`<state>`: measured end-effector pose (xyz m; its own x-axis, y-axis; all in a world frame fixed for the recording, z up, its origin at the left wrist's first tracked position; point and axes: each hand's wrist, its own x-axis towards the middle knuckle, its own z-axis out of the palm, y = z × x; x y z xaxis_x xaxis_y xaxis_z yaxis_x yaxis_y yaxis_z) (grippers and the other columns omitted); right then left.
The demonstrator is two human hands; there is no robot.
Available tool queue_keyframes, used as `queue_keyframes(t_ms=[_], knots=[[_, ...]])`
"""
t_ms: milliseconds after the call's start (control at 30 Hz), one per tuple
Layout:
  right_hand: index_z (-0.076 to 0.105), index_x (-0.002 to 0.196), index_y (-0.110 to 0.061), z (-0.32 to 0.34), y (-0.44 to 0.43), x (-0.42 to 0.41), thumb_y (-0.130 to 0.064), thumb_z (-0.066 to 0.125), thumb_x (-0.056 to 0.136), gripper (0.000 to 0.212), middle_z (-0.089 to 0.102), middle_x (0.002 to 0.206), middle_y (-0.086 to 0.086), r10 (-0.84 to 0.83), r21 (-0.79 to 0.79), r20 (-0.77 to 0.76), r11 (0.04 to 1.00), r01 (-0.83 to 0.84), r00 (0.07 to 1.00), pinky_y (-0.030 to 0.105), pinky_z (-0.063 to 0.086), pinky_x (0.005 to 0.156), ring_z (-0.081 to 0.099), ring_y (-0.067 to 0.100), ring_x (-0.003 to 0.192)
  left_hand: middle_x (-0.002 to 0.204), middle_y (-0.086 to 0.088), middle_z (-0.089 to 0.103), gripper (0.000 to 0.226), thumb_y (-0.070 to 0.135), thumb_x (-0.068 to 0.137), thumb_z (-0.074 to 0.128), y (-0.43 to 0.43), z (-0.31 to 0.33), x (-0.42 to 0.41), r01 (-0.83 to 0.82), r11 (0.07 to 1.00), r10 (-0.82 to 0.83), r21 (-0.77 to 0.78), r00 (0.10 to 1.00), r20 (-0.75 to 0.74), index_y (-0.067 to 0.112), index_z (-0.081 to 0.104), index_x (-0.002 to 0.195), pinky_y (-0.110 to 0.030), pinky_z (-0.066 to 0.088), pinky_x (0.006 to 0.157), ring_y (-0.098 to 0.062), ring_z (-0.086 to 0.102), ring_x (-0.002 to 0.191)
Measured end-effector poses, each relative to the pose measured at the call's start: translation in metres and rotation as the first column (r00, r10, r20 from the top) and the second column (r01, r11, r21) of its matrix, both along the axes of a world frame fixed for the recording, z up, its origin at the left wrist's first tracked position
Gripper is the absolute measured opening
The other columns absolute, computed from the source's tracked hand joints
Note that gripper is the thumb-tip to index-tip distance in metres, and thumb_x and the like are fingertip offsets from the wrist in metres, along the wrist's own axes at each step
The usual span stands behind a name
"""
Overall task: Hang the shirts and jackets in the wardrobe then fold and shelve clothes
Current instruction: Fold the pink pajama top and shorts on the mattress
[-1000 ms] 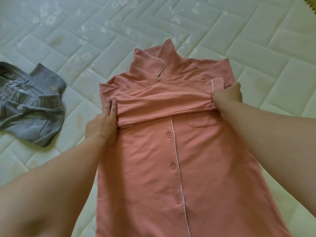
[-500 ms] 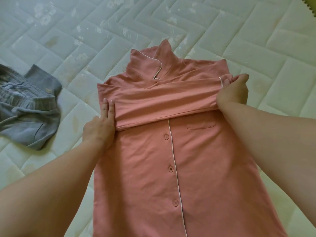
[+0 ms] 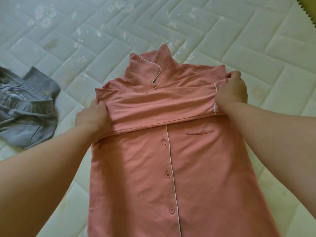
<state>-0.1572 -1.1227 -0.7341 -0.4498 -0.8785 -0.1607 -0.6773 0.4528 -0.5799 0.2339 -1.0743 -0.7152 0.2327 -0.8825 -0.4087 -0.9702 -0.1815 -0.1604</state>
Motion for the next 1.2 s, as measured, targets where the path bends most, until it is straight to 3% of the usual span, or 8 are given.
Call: queue_keyframes(t_ms=[133,433,500,600,800,1000,1100,1200], knots=[[0.039,0.132,-0.012,-0.001,0.001,0.000,-0.018,0.055,0.096,0.040,0.048,0.133,0.018,0.074,0.093,-0.066,0.993,-0.068,0.995,0.044,0.044,0.092,0.052,0.039,0.117,0.135,-0.024,0.040,0.041,0.008,0.094,0.043,-0.012,-0.007,-0.005,-0.224,0.969,0.208,-0.103,0.966,-0.152,0.002,0.039,0.134,-0.055,0.041,0.098,-0.050,0.050,0.117],[0.016,0.152,-0.025,-0.005,-0.024,-0.013,-0.025,0.071,0.083,0.088,0.019,0.155,0.012,0.193,0.176,-0.177,0.971,-0.162,0.965,0.050,0.034,0.107,0.030,0.037,0.137,0.141,-0.023,0.041,0.088,0.005,0.070,0.076,-0.055,-0.012,-0.014,-0.470,0.860,0.419,-0.200,0.873,-0.248,0.008,0.030,0.145,-0.049,0.040,0.106,-0.043,0.040,0.133],[0.004,0.156,-0.030,-0.001,-0.041,-0.018,-0.026,0.074,0.080,0.103,0.004,0.164,0.005,0.312,0.259,-0.186,0.930,-0.259,0.932,0.051,0.030,0.111,0.020,0.036,0.144,0.144,-0.021,0.042,0.099,0.006,0.064,0.083,-0.076,-0.008,-0.015,-0.434,0.885,0.394,-0.169,0.891,-0.226,0.008,0.031,0.148,-0.043,0.036,0.110,-0.039,0.038,0.136],[-0.007,0.156,-0.036,0.001,-0.060,-0.019,-0.025,0.071,0.077,0.111,-0.005,0.166,-0.005,0.558,0.387,-0.313,0.814,-0.434,0.769,0.053,0.022,0.116,0.008,0.031,0.151,0.131,-0.021,0.052,0.079,0.014,0.064,0.084,-0.092,-0.005,-0.017,-0.203,0.978,0.187,-0.052,0.959,-0.215,0.010,0.045,0.132,-0.041,0.043,0.097,-0.042,0.048,0.123],[-0.011,0.154,-0.036,0.000,-0.075,-0.008,-0.022,0.069,0.063,0.122,0.023,0.157,0.013,0.732,0.603,-0.269,0.634,-0.484,0.626,0.053,0.017,0.117,0.019,0.034,0.147,0.112,-0.013,0.054,0.084,0.032,0.051,0.092,-0.100,0.000,-0.017,0.033,0.991,-0.022,0.131,0.996,-0.088,0.017,0.049,0.122,-0.040,0.052,0.087,-0.036,0.054,0.103],[0.043,0.115,-0.021,0.008,-0.070,0.003,-0.026,0.069,0.066,0.056,0.051,0.094,0.009,0.770,0.629,-0.403,0.626,-0.462,0.495,0.050,0.030,0.103,0.048,0.034,0.108,0.078,0.001,0.051,0.051,0.045,0.066,0.086,-0.090,-0.010,-0.012,0.181,0.974,-0.185,0.137,0.983,0.016,0.019,0.062,0.102,-0.035,0.049,0.070,-0.030,0.053,0.080],[0.057,0.099,-0.014,0.014,-0.059,0.006,-0.020,0.067,0.073,0.029,0.055,0.085,0.007,0.768,0.615,-0.384,0.627,-0.478,0.513,0.036,0.045,0.077,0.054,0.032,0.083,0.085,-0.003,0.055,0.037,0.045,0.077,0.077,-0.081,-0.005,-0.015,0.252,0.960,-0.258,0.119,0.965,0.045,0.020,0.065,0.101,-0.037,0.052,0.071,-0.031,0.057,0.084],[0.058,0.095,-0.013,0.017,-0.035,0.006,-0.014,0.064,0.077,0.019,0.056,0.091,0.013,0.727,0.505,-0.394,0.682,-0.529,0.562,0.033,0.041,0.066,0.056,0.035,0.085,0.095,-0.006,0.057,0.017,0.028,0.084,0.064,-0.062,0.006,-0.020,0.343,0.939,-0.345,0.032,0.937,0.064,0.017,0.065,0.096,-0.039,0.053,0.073,-0.034,0.060,0.087]])
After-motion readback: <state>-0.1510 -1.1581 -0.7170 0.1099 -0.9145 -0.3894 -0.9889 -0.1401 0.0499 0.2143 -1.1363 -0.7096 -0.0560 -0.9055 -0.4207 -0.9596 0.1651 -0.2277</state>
